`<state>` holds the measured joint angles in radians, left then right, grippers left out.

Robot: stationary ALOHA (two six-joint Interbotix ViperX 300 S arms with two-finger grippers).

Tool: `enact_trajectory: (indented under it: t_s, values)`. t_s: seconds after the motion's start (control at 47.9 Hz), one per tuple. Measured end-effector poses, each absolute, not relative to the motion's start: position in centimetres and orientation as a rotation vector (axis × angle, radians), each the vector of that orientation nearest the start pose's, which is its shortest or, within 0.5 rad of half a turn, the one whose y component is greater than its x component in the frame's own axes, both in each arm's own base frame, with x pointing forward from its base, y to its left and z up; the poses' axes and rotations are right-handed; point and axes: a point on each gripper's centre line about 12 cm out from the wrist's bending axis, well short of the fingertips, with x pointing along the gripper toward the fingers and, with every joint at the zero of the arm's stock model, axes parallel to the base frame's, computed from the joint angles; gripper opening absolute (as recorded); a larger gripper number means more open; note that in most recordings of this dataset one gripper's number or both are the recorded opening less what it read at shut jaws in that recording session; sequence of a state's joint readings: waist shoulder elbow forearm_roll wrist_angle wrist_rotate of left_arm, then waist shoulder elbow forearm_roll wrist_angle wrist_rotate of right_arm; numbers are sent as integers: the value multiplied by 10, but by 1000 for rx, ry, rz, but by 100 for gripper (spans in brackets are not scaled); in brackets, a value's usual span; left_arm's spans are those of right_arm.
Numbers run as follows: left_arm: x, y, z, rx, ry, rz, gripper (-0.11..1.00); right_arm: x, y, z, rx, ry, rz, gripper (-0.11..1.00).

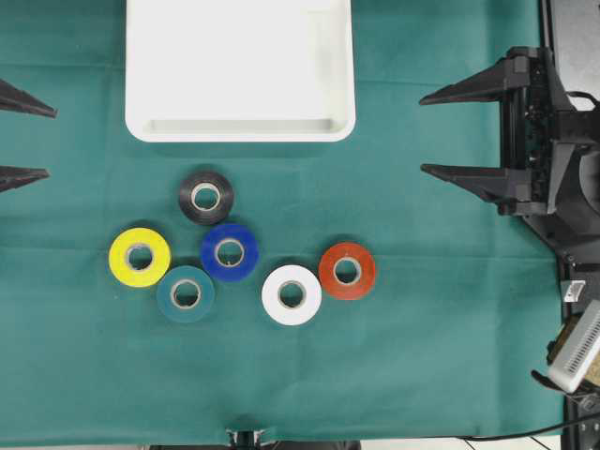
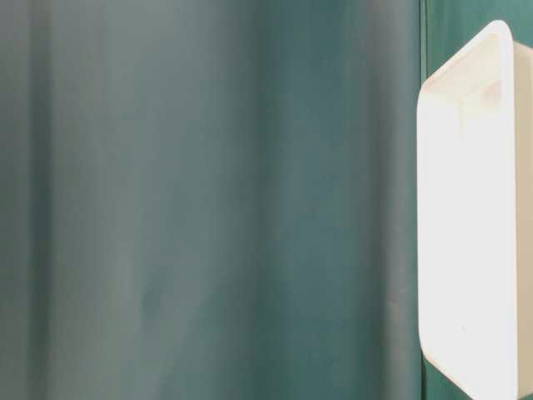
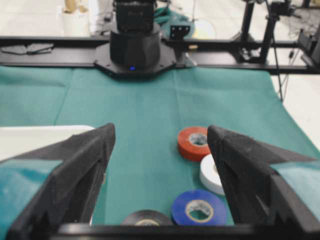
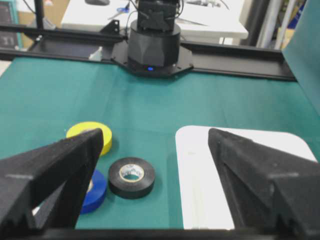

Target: Put the tape alternately from left to right into the white case.

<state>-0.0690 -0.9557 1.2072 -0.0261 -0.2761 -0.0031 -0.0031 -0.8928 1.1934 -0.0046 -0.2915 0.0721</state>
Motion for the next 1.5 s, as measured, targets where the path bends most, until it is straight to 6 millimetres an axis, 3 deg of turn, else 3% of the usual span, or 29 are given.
enact_trajectory:
  t_s: [0.209, 0.418, 0.94, 1.504]
  values:
    - [204, -13, 268, -29, 33, -60, 82, 212, -3, 267, 71, 33, -16, 82]
    - [228, -12, 257, -26, 131, -48, 82, 220, -8, 257, 72, 82, -37, 82]
    - [264, -5, 242, -55, 266, -9, 82, 260, -10, 242, 75, 209, -45, 82]
    - [301, -5, 212, -59, 528, 0, 82, 299, -11, 219, 78, 420, -52, 82]
